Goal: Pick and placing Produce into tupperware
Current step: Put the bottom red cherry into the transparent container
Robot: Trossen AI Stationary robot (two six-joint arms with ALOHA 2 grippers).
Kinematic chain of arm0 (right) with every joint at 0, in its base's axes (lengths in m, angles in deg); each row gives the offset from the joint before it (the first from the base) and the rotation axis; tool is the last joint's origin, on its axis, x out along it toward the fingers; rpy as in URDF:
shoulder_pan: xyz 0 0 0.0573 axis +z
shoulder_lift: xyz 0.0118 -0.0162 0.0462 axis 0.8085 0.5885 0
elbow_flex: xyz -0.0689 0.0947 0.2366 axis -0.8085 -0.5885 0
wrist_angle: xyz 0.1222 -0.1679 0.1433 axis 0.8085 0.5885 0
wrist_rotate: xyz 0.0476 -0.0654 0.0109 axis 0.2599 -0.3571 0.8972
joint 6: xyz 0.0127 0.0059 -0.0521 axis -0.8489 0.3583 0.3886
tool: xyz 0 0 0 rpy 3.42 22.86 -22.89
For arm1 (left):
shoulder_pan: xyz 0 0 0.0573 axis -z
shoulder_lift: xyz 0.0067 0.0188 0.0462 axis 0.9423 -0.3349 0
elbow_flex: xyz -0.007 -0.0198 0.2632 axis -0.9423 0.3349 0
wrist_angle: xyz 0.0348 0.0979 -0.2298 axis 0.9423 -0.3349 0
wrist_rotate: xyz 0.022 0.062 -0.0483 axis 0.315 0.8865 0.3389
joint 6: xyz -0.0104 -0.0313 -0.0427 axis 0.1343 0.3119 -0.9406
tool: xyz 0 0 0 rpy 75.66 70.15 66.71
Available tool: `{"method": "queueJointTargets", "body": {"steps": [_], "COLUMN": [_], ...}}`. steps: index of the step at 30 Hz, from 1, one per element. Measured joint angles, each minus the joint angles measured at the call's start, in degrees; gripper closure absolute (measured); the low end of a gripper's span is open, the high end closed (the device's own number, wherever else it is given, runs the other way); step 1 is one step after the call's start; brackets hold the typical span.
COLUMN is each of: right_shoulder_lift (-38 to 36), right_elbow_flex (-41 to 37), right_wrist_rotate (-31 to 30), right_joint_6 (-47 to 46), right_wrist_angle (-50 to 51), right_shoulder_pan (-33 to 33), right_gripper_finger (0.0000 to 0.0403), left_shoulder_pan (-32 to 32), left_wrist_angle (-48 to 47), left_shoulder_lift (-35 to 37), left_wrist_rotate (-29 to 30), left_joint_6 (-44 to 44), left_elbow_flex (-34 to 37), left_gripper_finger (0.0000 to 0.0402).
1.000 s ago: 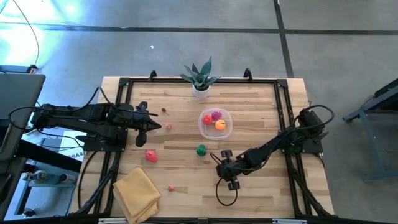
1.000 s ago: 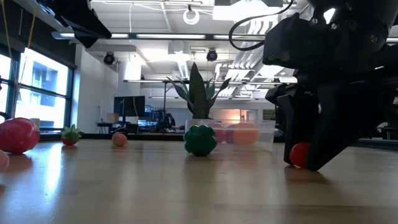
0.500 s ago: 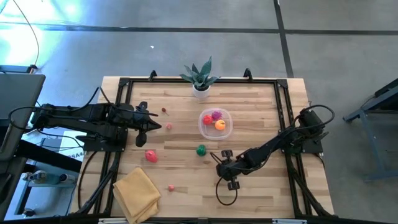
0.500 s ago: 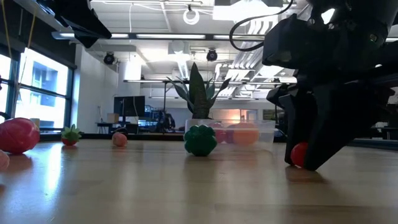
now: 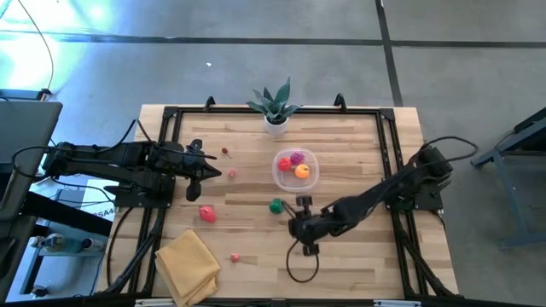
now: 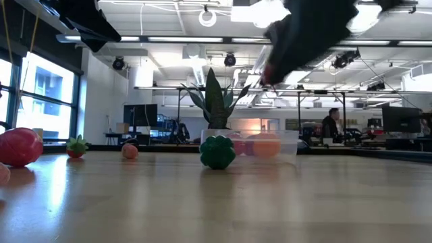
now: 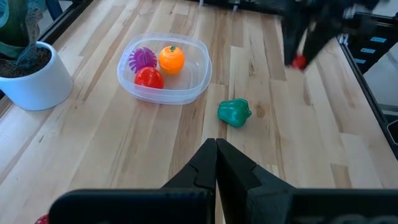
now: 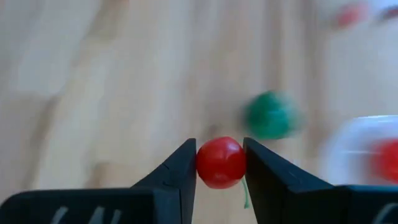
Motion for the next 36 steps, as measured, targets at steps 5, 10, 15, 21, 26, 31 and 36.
{"method": "queueJointTargets", "body": {"steps": [5,10,15,21,26,31,36], "right_shoulder_lift": [-2.2,-4.9,-6.6,-6.5,-6.5,-6.5,-6.5], "right_elbow_flex": [10.1,14.6,12.6,3.8,-4.0,-10.3,-13.9], "right_wrist_rotate": [-9.2,-8.7,-1.9,4.6,9.4,13.0,13.8], "right_joint_6": [0.2,1.0,0.7,1.0,1.8,2.1,2.1], "right_wrist_angle": [14.2,20.8,22.2,19.1,10.6,2.5,-3.0], "right_shoulder_pan": [-3.9,-12.0,-22.3,-31.5,-36.8,-39.9,-40.4], "right_gripper_finger": [0.0304,0.0304,0.0304,0.0304,0.0304,0.0304,0.0304], "left_shoulder_pan": [0.0,0.0,0.0,0.0,0.0,0.0,0.0], "left_wrist_angle": [0.0,0.0,0.0,0.0,0.0,0.0,0.0], "left_shoulder_lift": [0.0,0.0,0.0,0.0,0.0,0.0,0.0], "left_wrist_rotate": [0.0,0.0,0.0,0.0,0.0,0.0,0.0], "left_joint_6": [0.0,0.0,0.0,0.0,0.0,0.0,0.0], "left_elbow_flex": [0.0,0.0,0.0,0.0,0.0,0.0,0.0], "left_gripper_finger": [0.0401,0.0401,0.0401,0.0401,0.0401,0.0401,0.0401]}}
